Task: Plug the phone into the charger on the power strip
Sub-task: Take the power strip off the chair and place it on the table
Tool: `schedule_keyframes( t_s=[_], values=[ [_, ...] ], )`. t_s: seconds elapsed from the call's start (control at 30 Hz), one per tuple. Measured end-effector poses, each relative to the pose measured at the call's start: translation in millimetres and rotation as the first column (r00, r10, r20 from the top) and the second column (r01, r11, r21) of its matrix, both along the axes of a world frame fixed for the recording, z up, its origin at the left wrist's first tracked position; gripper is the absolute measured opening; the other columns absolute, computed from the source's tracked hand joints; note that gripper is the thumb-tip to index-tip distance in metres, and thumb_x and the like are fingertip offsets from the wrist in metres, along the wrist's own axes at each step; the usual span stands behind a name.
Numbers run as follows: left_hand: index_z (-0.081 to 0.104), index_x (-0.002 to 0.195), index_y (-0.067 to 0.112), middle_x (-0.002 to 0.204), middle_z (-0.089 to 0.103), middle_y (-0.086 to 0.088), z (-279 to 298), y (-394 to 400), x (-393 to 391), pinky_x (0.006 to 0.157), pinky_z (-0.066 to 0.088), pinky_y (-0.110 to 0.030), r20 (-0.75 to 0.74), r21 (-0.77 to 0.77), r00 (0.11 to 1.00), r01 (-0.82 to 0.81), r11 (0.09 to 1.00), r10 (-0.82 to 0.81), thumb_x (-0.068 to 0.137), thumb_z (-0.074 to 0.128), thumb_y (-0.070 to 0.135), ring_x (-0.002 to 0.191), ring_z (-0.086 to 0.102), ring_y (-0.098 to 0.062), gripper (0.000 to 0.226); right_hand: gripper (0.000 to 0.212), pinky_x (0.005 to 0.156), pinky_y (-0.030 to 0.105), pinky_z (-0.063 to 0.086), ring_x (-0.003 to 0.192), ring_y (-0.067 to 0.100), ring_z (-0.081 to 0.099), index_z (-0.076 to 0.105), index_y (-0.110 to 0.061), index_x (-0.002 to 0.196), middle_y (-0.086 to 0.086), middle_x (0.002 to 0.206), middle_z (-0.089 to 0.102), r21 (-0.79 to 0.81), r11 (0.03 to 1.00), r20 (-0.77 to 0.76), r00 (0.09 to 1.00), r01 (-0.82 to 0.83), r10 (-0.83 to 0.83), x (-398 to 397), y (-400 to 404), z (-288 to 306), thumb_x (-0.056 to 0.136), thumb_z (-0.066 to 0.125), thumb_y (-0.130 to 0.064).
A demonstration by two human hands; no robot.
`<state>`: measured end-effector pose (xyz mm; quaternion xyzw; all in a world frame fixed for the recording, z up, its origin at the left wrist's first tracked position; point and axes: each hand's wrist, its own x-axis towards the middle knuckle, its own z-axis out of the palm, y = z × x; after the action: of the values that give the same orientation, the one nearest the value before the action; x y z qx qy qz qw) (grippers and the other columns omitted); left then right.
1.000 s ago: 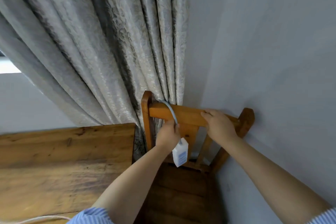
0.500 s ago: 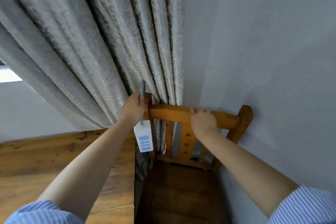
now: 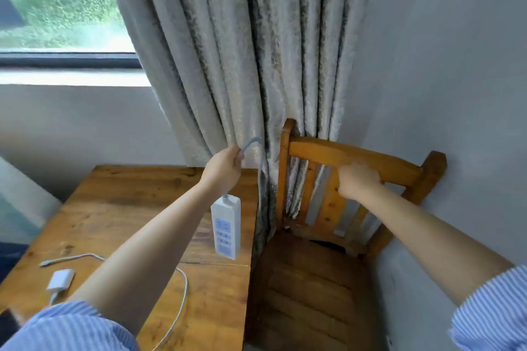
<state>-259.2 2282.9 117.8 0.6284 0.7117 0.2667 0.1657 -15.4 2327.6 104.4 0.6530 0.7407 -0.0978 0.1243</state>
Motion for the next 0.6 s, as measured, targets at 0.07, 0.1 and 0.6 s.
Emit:
schedule_keyframes(
  t_s=[0.07,0.1,0.6],
  values=[
    [0.053,0.087,0.007,0.078,0.051,-0.009,2.4,-34.1,-8.6,0.055,0.032,-0.030,0.038,-0.026,0.999,0.002,1.000,-0.001,0.096,0.035,0.014,0.068,0.044,-0.025,0.022,0.022,0.048,0.024,0.037,0.072,0.021,0.054,0.055,-0.005,0.099,0.010,0.089,0.056,0.032,0.988,-0.092,0.984,-0.149,0.152,-18.7,-24.7,4.1,0.083,0.042,0.003],
    [0.055,0.089,0.005,0.077,0.051,-0.008,3.3,-47.6,-12.9,0.052,0.031,-0.030,0.069,-0.047,0.998,0.014,0.999,-0.010,0.096,0.036,0.014,0.066,0.043,-0.024,0.022,0.027,0.049,0.027,0.042,0.076,0.024,0.057,0.053,-0.005,0.107,0.013,0.100,0.058,0.046,0.978,-0.135,0.968,-0.206,0.210,-27.6,-32.9,2.1,0.084,0.041,0.003],
    [0.054,0.067,0.011,0.060,0.041,-0.002,14.8,-238.1,-72.7,0.050,0.035,-0.014,0.465,-0.339,0.885,0.168,0.926,0.010,0.095,0.036,0.005,0.052,0.040,-0.008,0.033,0.027,0.093,0.039,0.040,0.109,0.029,0.050,0.053,-0.011,0.117,0.016,0.117,0.055,-0.060,0.838,-0.715,0.609,-0.543,0.344,-120.2,-187.1,-7.9,0.094,0.040,-0.017]
  ],
)
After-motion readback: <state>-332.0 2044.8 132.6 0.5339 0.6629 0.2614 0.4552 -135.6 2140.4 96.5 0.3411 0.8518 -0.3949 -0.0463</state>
